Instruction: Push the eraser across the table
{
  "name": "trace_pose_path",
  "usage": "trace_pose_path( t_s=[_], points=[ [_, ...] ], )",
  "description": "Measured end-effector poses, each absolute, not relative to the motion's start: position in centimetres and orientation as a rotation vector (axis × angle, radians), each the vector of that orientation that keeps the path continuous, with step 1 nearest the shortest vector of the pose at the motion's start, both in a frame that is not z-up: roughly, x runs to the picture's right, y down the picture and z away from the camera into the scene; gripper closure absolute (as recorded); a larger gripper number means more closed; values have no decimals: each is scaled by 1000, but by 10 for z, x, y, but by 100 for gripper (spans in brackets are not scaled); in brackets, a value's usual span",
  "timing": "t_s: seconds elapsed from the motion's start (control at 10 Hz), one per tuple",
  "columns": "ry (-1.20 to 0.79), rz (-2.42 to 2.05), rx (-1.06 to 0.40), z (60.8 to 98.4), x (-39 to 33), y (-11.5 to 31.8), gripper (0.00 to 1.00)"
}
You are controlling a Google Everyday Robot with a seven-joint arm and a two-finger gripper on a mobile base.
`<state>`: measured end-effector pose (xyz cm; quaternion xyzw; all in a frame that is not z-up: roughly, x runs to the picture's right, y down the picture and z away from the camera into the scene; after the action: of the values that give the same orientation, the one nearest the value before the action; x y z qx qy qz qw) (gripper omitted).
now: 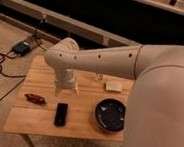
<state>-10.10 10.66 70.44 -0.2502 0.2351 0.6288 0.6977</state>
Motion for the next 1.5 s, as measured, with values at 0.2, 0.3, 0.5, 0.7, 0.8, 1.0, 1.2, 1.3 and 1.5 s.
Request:
trace_pose_path(
  t_s=[0.2, 0.3, 0.5, 0.7, 0.8, 1.0, 1.2, 1.3, 1.5],
  points=[
    [516, 1353, -542, 701, -99, 121, 35],
    [505, 1337, -545, 696, -101, 131, 35],
    [491, 1318, -560, 686, -104, 150, 35],
    [484, 1301, -579, 679, -104, 171, 35],
    [483, 1289, -587, 678, -104, 180, 35],
    [492, 1259, -608, 681, -103, 197, 35],
    [501, 1202, -626, 689, -102, 213, 35],
    [498, 1177, -641, 694, -103, 218, 35],
    [501, 1141, -663, 706, -98, 227, 35]
  ],
)
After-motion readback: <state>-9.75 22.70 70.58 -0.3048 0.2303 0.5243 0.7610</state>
